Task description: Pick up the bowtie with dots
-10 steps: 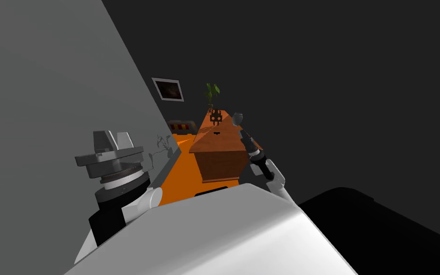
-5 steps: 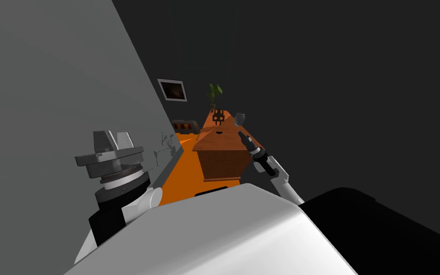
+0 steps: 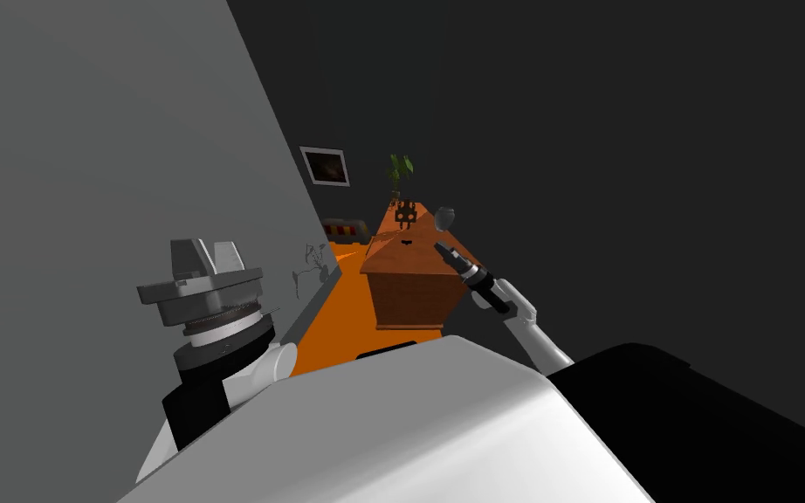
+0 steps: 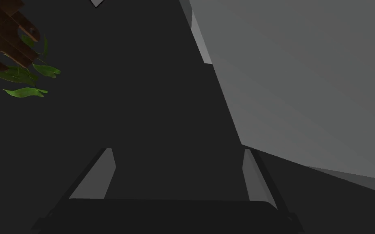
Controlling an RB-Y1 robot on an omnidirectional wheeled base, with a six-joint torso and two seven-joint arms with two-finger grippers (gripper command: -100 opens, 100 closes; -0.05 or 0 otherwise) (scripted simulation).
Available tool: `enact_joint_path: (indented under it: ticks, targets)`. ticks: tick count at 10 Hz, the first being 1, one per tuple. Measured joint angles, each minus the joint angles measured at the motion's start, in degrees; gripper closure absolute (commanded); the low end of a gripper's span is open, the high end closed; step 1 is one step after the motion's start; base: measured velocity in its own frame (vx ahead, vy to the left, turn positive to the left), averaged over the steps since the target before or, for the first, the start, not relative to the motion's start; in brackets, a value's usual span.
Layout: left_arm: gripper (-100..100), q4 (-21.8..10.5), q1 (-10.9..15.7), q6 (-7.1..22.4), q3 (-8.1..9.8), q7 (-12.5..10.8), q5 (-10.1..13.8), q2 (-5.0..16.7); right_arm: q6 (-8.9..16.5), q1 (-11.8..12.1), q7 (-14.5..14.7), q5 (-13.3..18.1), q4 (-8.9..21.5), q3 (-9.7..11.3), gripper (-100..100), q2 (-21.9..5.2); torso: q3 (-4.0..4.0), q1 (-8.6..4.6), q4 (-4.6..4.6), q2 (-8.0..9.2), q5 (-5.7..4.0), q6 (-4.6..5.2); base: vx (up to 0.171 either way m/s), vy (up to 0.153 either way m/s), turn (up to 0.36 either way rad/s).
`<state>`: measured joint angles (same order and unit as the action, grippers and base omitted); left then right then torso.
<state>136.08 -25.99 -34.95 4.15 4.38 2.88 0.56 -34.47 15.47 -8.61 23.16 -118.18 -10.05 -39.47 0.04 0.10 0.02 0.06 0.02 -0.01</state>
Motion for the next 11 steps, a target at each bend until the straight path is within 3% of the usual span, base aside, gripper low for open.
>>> enact_joint_path:
  ticks: [5, 11]
  targets:
    - [0, 0.0, -0.01, 0.0, 0.0, 0.0, 0.0, 0.0, 0.83, -0.25, -1.85, 3.8, 4.21, -1.61, -100, -7.91, -0.03, 0.01, -0.01, -0.05, 0.0, 0.03, -0.011, 0.036, 0.121]
    - [0, 0.0, -0.01, 0.0, 0.01, 0.0, 0.0, 0.0, 0.15, 0.43, -3.95, 8.4, 11.62, -3.43, -100, -17.39, -0.05, -0.01, -0.02, -0.09, 0.0, 0.04, 0.001, 0.034, 0.129]
